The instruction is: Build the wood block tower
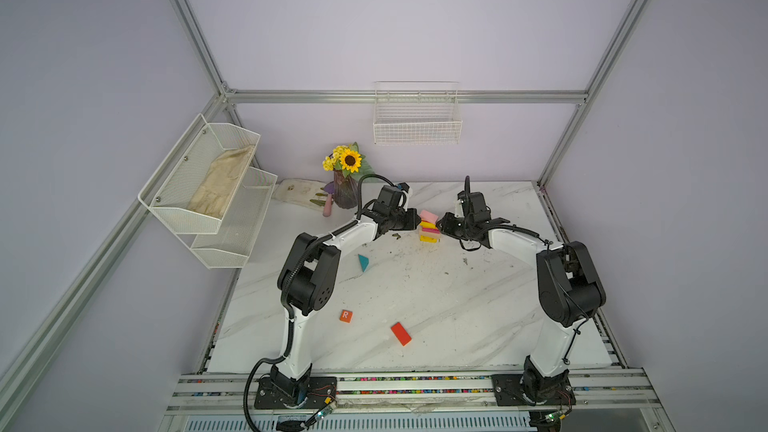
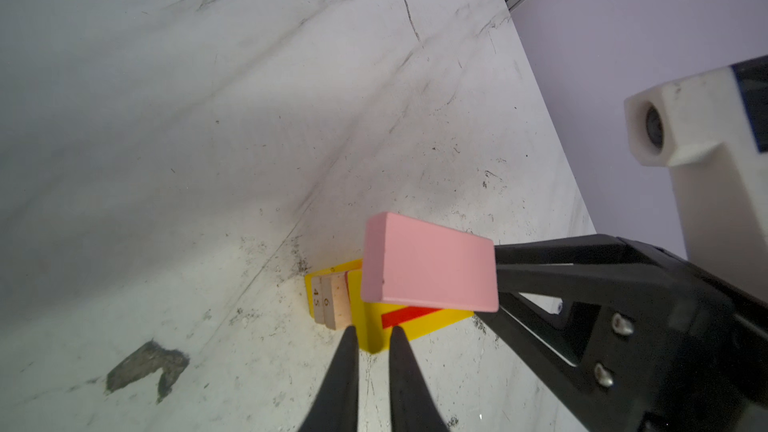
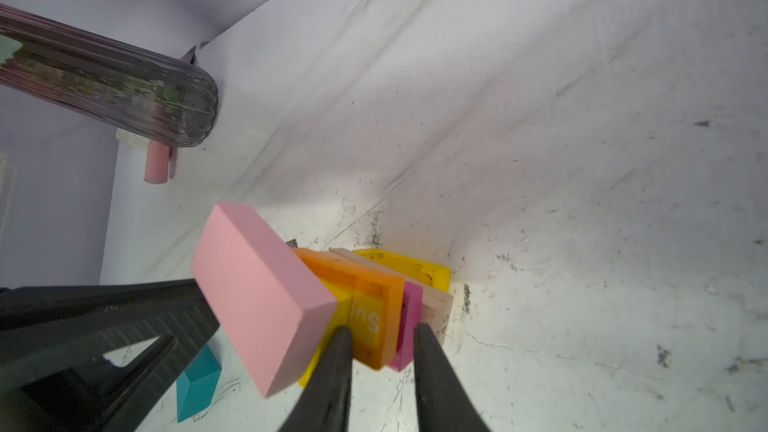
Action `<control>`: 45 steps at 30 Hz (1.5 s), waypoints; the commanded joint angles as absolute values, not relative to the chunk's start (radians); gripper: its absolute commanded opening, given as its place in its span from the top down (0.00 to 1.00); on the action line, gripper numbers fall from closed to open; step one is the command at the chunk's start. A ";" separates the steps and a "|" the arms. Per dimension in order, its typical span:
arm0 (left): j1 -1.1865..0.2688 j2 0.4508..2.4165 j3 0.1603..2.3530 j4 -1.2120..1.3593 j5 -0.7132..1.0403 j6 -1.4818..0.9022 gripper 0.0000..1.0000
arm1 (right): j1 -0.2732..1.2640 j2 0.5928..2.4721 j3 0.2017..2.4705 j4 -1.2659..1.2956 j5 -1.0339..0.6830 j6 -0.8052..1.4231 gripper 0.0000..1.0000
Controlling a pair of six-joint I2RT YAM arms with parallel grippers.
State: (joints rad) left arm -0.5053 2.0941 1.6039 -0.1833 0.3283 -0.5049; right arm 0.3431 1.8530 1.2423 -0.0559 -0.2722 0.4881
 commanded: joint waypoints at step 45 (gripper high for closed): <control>-0.448 2.117 1.685 -0.132 0.409 -0.557 0.85 | 0.342 1.837 1.284 -0.105 -0.170 0.503 0.71</control>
State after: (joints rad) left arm -0.4400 2.1265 1.5745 -0.1558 0.3672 -0.5426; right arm 0.3428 1.8290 1.2537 -0.0948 -0.1749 0.4911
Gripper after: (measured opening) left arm 0.145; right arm 0.288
